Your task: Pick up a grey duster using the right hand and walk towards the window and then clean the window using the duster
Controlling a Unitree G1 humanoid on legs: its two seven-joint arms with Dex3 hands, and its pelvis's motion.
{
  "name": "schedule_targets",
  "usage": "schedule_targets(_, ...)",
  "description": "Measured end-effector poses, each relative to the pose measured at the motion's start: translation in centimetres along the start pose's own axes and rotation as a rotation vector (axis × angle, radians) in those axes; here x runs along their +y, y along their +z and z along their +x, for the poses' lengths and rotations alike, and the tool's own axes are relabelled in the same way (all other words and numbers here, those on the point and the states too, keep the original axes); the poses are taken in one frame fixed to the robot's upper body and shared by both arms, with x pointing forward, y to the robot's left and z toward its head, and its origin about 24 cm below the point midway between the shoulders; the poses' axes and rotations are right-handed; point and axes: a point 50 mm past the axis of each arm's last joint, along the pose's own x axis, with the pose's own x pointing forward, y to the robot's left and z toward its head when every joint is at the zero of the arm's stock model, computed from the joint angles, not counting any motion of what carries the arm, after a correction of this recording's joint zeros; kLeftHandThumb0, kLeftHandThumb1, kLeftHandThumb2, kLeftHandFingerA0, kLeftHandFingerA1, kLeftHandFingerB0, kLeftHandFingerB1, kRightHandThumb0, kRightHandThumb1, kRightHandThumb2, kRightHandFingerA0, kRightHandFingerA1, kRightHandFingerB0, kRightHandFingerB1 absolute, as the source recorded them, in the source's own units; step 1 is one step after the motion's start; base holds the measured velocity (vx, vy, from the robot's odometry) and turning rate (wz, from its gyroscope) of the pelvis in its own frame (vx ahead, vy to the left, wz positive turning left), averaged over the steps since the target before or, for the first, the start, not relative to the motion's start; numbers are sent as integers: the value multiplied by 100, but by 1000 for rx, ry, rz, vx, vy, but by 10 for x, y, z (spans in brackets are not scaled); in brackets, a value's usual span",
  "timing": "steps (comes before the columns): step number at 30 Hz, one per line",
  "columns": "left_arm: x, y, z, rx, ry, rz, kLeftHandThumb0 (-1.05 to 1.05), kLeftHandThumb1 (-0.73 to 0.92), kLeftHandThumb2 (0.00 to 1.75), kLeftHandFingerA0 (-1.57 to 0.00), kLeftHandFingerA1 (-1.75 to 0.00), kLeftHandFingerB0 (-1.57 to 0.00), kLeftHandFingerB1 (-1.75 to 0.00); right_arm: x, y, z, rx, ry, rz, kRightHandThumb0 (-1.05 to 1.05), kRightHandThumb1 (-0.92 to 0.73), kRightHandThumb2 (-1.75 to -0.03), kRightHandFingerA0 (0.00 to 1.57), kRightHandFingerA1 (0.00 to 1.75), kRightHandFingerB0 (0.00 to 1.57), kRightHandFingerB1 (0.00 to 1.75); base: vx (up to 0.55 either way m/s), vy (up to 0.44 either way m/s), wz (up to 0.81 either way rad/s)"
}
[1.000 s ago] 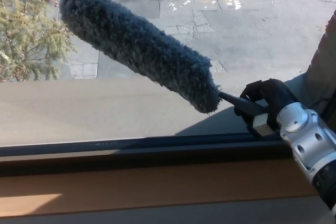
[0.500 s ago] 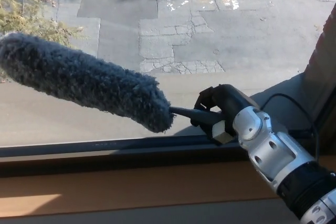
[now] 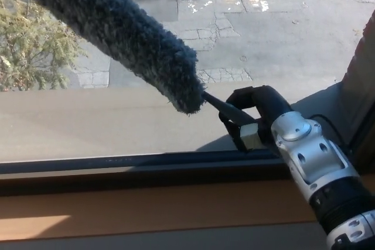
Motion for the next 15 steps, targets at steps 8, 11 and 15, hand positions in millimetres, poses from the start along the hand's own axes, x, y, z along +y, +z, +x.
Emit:
schedule_targets(8, 1, -2, -5, -35, -9, 4, 4, 65, 97, -85, -111, -79, -88, -27, -10, 2, 72, -56, 275, -38, -76, -103, 113, 175, 81, 175, 0, 0, 0)
schedule_targets(11, 3, -3, -5, -31, -8, 3, 5, 63, 98, -87, -111, -79, -86, -32, -10, 2, 83, -64, 331, -37, -72, -104, 115, 175, 84, 173, 0, 0, 0)
schedule_targets(15, 3, -6, -4, -7, -2, -2, 8, 63, 94, -87, -109, -80, -84, -37, -13, 1, 109, -84, 407, -31, -73, -101, 114, 175, 80, 175, 0, 0, 0)
